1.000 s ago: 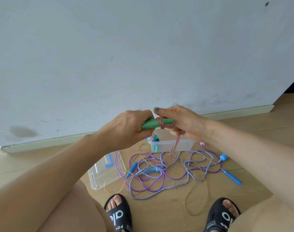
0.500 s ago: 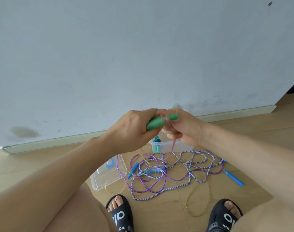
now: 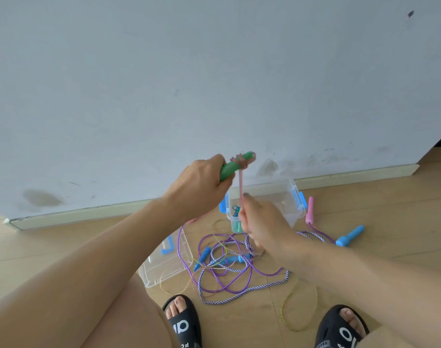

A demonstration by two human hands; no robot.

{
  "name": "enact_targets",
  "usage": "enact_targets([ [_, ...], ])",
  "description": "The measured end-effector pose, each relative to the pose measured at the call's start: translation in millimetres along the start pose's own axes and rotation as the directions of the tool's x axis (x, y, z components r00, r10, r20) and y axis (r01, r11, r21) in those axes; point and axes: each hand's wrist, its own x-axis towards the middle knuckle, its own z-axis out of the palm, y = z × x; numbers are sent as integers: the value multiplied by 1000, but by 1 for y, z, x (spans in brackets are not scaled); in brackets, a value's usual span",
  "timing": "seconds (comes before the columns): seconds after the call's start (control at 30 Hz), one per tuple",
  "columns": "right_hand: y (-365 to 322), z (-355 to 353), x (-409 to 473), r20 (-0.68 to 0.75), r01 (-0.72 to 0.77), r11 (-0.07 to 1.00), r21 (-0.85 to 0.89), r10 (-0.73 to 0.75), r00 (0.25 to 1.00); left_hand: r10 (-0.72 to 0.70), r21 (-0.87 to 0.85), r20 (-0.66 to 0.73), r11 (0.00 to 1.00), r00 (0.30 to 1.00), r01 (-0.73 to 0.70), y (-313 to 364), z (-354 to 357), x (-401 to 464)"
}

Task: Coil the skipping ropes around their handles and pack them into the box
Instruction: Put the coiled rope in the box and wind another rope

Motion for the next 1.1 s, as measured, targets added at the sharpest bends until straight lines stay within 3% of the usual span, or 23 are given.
enact_targets([
  [0.1, 2, 9, -26, 116, 249, 883, -398, -221, 968, -137, 272, 117, 957, 984, 101, -19, -2, 0],
  [0.23, -24, -14, -26, 66, 445, 760, -474, -473, 879, -84, 499, 258, 865, 962, -58, -25, 0, -3],
  [0.33, -36, -36, -8, 55, 519, 662, -541, -588, 807, 25, 534, 322, 821, 946, -204, -14, 10, -4],
  [0.43, -40, -49, 7, 94, 545, 600, -585, -618, 781, 154, 513, 384, 784, 910, -349, 5, 21, -10],
  [0.57, -43, -72, 30, 105, 504, 678, -535, -539, 836, 348, 462, 341, 747, 873, -478, 22, 20, -18],
  [0.77, -25, -78, 48, 226, 380, 823, -421, -311, 923, 521, 261, 142, 800, 841, -540, 31, 15, -21],
  [0.9, -15, -71, 49, 234, 232, 967, -109, -202, 951, 399, 115, 16, 910, 917, -398, 34, 4, -21],
  [1.1, -2, -40, 26, 202, 84, 979, -188, -45, 978, 149, 4, -56, 989, 987, -149, 31, -7, -12],
])
